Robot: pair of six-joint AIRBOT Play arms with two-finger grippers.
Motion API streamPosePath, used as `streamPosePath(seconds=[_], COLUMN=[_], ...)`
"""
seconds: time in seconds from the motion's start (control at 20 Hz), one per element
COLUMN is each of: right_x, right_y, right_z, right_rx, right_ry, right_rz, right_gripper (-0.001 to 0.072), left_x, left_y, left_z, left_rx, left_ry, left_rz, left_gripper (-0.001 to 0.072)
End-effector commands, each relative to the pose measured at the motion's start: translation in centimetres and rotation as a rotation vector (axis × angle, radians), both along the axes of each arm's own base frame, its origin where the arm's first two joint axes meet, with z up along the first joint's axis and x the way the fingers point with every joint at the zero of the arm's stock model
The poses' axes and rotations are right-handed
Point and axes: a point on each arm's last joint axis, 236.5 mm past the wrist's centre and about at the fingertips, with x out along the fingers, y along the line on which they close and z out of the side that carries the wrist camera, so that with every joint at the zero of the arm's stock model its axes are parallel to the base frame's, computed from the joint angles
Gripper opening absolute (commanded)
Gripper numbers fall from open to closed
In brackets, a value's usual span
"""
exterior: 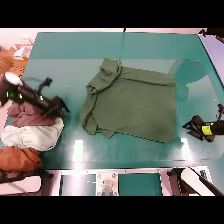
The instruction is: Fold the shirts.
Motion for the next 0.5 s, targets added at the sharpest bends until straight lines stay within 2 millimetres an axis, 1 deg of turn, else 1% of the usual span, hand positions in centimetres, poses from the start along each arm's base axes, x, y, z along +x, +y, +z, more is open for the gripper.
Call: streamPosePath(seconds=[0.0, 0.05, 0.1, 0.2, 0.25, 0.35, 0.45], right_x=[-1.7, -1.6, -1.4, -1.3, -1.2, -1.2, -1.2], right_y=[0.5, 0.4, 0.5, 0.6, 0.6, 0.6, 0.7], right_z=[-2.0, -2.1, -2.0, -1.9, -1.9, -1.9, -1.9], right_rx=[0.003, 0.001, 0.006, 0.012, 0.014, 0.013, 0.015], right_ry=[0.049, 0.044, 0.035, 0.032, 0.029, 0.030, 0.029], right_rz=[-0.061, -0.070, -0.075, -0.078, -0.079, -0.079, -0.080], right_gripper=[0.0426, 0.0426, 0.0426, 0.0426, 0.0426, 0.0425, 0.0425], left_x=[-4.5, -4.8, -5.1, -5.3, -4.9, -3.6, -2.6], left_y=[-2.2, -3.0, -4.0, -6.2, -7.0, -8.3, -8.5], left_z=[-3.0, -3.9, -5.0, -6.8, -7.2, -7.4, -7.5], left_rx=[-0.049, -0.061, -0.061, -0.028, -0.007, 0.010, 0.024], left_ry=[-0.016, -0.029, -0.035, -0.079, -0.117, -0.175, -0.203], left_rz=[0.130, 0.156, 0.167, 0.161, 0.152, 0.182, 0.220], left_gripper=[0.0579, 0.0578, 0.0549, 0.0549, 0.0550, 0.0549, 0.0548])
